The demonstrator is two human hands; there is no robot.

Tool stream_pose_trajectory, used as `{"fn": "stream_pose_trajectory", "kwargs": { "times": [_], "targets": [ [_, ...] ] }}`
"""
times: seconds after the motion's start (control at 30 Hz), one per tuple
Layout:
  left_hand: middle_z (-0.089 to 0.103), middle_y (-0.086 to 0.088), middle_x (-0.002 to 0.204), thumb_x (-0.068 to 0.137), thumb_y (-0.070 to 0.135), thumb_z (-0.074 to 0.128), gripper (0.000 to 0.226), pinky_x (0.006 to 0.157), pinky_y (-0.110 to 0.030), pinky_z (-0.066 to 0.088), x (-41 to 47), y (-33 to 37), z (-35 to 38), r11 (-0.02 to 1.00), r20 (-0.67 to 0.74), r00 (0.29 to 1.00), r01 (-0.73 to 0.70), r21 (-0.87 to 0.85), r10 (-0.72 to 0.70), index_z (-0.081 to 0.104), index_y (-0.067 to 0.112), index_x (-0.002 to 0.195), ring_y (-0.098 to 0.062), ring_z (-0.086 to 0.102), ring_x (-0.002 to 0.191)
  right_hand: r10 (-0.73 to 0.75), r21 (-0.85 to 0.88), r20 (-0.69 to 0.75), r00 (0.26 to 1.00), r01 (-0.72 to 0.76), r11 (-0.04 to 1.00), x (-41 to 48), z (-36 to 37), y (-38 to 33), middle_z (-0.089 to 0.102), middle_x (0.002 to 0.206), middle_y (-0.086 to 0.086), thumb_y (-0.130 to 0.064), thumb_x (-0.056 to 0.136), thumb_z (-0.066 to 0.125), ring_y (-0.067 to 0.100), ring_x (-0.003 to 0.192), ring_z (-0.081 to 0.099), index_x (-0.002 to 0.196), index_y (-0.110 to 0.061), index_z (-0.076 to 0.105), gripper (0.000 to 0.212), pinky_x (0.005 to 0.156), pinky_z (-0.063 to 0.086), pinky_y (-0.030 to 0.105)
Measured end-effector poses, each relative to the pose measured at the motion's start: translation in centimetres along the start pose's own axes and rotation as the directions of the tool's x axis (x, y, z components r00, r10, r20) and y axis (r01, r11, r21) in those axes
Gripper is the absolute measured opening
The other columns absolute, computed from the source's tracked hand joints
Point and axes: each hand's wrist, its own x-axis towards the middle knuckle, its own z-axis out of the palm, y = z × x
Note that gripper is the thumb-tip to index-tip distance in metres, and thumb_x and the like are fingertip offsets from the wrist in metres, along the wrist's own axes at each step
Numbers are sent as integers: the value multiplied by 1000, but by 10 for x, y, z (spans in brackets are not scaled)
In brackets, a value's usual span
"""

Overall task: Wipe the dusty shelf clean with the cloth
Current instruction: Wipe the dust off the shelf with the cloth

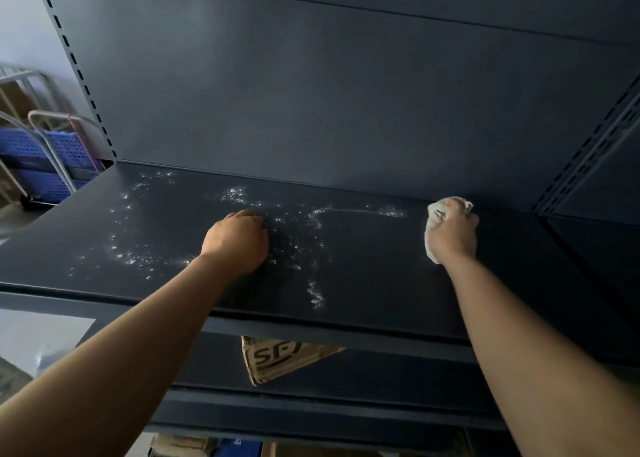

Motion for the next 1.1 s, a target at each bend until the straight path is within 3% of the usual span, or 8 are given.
{"fn": "stream_pose_trajectory", "kwargs": {
  "times": [0.23,0.4,0.57,0.67,0.77,0.87,0.97,1.1],
  "targets": [
    [65,-3,102,92,24,38,30,67,-29,38,5,-5,10,999,-109,994,-22,47,27,65,13,90,-27,60,94,-100,-154,110,989,116,981,22,49,-34,31,133,17,-11,86,52,40,101,55,133,-20,41,49,86,46,34],
    [65,0,112,92,22,40,30,77,-32,47,4,-5,12,999,-150,988,-28,16,30,67,14,103,-25,60,103,-252,-146,228,940,289,946,-10,80,-84,32,132,17,-12,87,55,39,101,56,136,-20,38,53,90,46,35],
    [65,-2,102,91,18,38,28,68,-31,44,9,-6,7,1000,-79,997,17,-2,-17,65,13,94,-26,62,92,-474,273,372,798,394,878,-41,99,-130,44,135,12,-5,88,47,30,115,53,133,-21,49,48,94,41,26],
    [63,-3,92,89,16,36,24,63,-30,36,8,-5,3,999,-52,998,43,-21,-44,58,12,81,-25,55,75,-436,594,365,822,155,789,-44,83,-137,53,124,-3,0,89,41,13,114,54,131,-23,49,49,97,43,22],
    [61,-3,88,88,13,36,22,61,-30,37,-1,-3,3,998,-65,997,47,-44,-50,54,12,75,-23,52,71,-374,702,301,877,61,710,-26,57,-122,57,111,-12,-8,90,50,5,101,57,126,-22,48,40,83,45,16],
    [63,-2,95,89,14,37,24,63,-29,38,-7,-1,4,999,-79,997,23,-49,-27,60,11,85,-24,55,77,-253,658,344,904,-40,752,-22,46,-89,63,106,-7,-10,90,52,12,100,60,119,-21,54,31,85,47,24],
    [64,0,110,93,17,37,29,68,-29,42,-13,-1,1,999,-88,996,-6,-44,2,65,14,102,-24,61,93,-235,424,311,921,86,901,-27,45,-77,61,109,0,-7,87,51,18,99,58,117,-22,56,34,85,45,28],
    [65,0,112,92,17,37,29,71,-31,46,-20,-7,-1,999,-95,995,6,-40,-9,64,14,100,-24,60,96,-360,445,137,923,267,855,-35,42,-89,61,107,4,-4,84,49,25,100,59,107,-22,61,31,84,46,30]
  ]
}}
